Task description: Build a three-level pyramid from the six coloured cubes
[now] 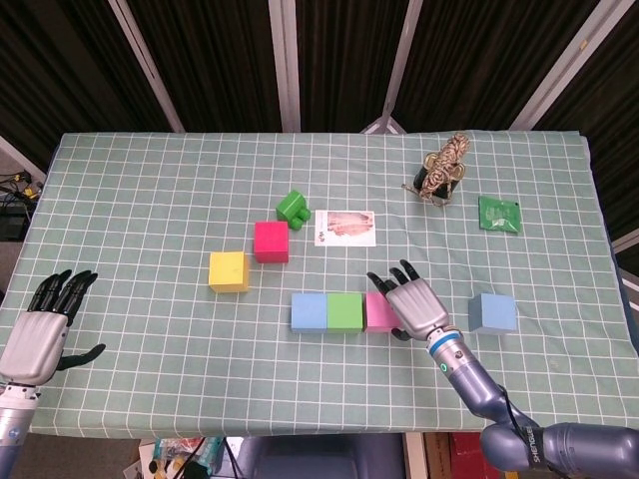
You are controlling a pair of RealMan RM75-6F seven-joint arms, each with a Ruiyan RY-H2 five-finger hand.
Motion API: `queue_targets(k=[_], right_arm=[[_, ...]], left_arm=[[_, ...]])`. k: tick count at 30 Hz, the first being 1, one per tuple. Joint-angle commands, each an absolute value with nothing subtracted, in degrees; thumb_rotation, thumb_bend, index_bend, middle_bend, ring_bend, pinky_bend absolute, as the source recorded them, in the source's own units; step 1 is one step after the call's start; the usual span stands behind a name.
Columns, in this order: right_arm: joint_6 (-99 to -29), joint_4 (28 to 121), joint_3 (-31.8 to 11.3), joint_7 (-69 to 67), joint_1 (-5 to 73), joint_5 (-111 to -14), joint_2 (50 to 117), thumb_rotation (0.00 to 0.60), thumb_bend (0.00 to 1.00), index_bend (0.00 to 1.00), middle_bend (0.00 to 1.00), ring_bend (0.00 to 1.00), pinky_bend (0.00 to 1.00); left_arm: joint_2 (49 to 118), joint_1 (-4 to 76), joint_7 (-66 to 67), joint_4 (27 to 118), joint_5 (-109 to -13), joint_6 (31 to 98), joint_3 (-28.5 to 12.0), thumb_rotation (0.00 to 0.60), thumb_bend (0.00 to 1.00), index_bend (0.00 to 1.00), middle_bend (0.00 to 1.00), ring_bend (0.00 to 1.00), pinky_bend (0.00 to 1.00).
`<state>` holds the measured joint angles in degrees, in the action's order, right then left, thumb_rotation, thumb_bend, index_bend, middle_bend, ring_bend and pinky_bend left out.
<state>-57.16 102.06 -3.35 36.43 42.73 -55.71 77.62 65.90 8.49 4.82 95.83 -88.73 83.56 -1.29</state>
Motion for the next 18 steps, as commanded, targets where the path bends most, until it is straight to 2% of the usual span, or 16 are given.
queue_targets(k=[1,18], right_arm=[[-57.16,102.20,-3.30,36.62,42.81,-55.38,77.53,0.600,0.24,0.00,0.29,0.09,0.00],[-57.78,103.65,-2.56,37.85,43.00,-54.07,77.08,0.600,0.24,0.00,0.25,0.05,0.00]], left_arm=[[65.90,8.51,4.85,95.83,-88.75,83.54,-1.30,0.600,0.09,0.00,0.06,0.00,0.03],[65.83,8.47,4.85,95.89,-88.77,83.51,-1.28,0.600,0.09,0.00,0.06,0.00,0.03]])
